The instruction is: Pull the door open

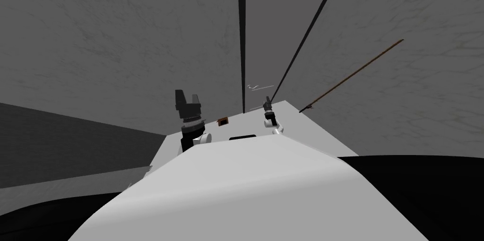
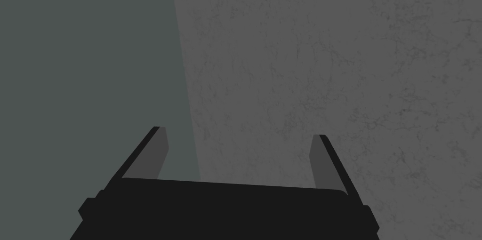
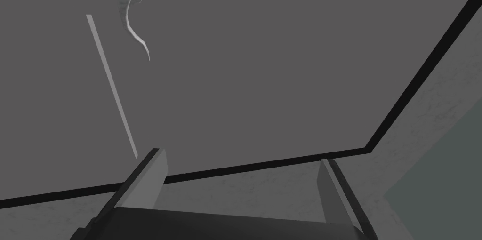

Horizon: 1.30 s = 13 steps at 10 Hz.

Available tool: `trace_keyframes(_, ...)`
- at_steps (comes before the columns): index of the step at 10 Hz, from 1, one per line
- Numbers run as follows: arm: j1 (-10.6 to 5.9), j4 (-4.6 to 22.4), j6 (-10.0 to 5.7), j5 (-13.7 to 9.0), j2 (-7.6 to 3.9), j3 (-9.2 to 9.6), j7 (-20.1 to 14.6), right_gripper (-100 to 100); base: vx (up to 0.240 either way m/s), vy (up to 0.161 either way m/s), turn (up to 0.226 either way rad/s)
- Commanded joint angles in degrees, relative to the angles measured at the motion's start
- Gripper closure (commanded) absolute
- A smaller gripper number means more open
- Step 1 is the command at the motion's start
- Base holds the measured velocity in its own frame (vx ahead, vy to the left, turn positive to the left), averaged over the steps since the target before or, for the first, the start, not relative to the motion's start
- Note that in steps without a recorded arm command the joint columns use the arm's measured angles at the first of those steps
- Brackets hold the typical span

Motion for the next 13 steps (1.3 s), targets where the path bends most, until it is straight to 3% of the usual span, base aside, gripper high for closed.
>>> trace_keyframes(1, -1.04, 2.86, -0.4, 0.15, -0.26, -0.13, 0.17, -100, 0.091, -0.049, 0.119)
trace_keyframes(2, -1.04, 3.04, -0.4, 0.15, -0.26, -0.13, 0.17, -100, 0.053, -0.035, 0.043)
trace_keyframes(13, -10.32, 22.45, -3.15, 0.87, -2.17, -1.47, 1.08, -100, 0.072, -0.063, 0.114)
